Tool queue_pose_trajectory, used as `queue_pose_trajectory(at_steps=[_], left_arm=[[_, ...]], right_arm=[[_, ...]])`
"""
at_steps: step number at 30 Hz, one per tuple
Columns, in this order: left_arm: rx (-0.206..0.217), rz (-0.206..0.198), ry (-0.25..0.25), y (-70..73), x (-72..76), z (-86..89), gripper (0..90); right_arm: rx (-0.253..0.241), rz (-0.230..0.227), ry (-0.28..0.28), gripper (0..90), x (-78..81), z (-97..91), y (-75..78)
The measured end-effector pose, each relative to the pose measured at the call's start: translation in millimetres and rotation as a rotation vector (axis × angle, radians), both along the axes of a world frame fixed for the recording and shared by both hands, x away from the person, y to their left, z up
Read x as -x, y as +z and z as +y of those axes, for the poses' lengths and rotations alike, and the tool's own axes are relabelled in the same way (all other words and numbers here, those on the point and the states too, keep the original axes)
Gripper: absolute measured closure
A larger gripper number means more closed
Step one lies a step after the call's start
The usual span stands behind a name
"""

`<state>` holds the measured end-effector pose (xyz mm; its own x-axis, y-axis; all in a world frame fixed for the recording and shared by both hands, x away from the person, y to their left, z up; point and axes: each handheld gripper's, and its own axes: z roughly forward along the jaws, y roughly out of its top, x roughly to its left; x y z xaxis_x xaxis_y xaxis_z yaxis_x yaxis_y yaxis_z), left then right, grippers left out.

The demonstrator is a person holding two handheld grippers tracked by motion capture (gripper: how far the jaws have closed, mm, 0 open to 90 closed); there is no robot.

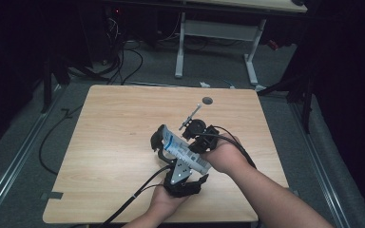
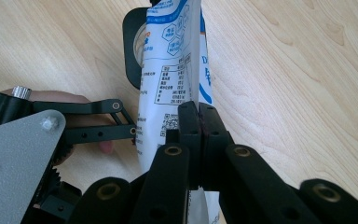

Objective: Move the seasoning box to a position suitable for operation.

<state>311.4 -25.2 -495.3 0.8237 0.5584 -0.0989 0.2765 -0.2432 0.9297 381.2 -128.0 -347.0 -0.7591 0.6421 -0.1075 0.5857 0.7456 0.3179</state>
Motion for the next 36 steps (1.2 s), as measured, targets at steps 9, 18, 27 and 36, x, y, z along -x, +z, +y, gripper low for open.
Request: queue_pose_trajectory(at_steps=[9, 18, 27, 36], left_arm=[[0.001, -0.002, 0.001, 1.8, 0.2, -1.6, 41.3], [-0.007, -0.009, -0.005, 1.3, 1.1, -1.6, 41.4], [-0.013, -0.014, -0.006, 0.7, 1.8, -0.9, 41.6], [-0.015, -0.021, -0.008, 1.0, 1.8, -0.7, 41.8]], right_arm=[[0.007, -0.002, 0.001, 90.0, 0.0, -0.8, 1.7], [0.002, 0.019, 0.004, 90.0, -3.3, -1.1, 1.6], [0.005, 0.037, -0.002, 90.0, -4.2, -0.3, 1.5], [0.000, 0.049, 0.006, 90.0, -5.7, -1.1, 2.7]])
